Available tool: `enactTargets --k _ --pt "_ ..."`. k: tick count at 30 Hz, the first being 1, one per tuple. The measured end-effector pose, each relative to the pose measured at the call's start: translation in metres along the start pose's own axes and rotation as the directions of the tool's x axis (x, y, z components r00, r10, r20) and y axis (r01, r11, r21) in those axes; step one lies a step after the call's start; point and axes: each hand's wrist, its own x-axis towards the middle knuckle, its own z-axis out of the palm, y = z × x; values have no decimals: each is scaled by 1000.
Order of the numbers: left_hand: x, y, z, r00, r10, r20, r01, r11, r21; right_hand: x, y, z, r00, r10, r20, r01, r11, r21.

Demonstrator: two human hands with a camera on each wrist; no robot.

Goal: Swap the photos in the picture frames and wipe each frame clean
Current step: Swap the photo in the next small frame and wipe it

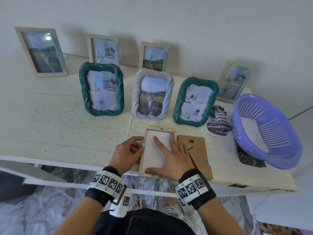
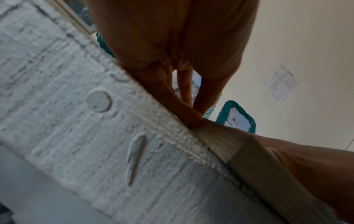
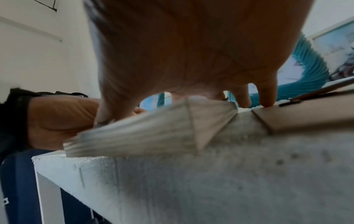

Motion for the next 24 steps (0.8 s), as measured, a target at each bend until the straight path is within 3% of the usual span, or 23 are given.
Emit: enactTargets --k 11,16,21,24 --pt "1 -2 0 1000 0 1 0 1000 0 3 -3 -2 1000 14 -9 -14 1000 -22" --pt "1 0 0 1000 -5 3 5 1000 10 5 -4 -7 991 33 -131 -32 999 13" --pt "-3 12 -6 996 65 -65 -62 997 37 -4 -2 -10 974 -9 -225 37 992 118" --pt "-5 27 -6 998 57 4 -56 995 -77 -11 -1 -10 969 -15 -247 75 969 237"
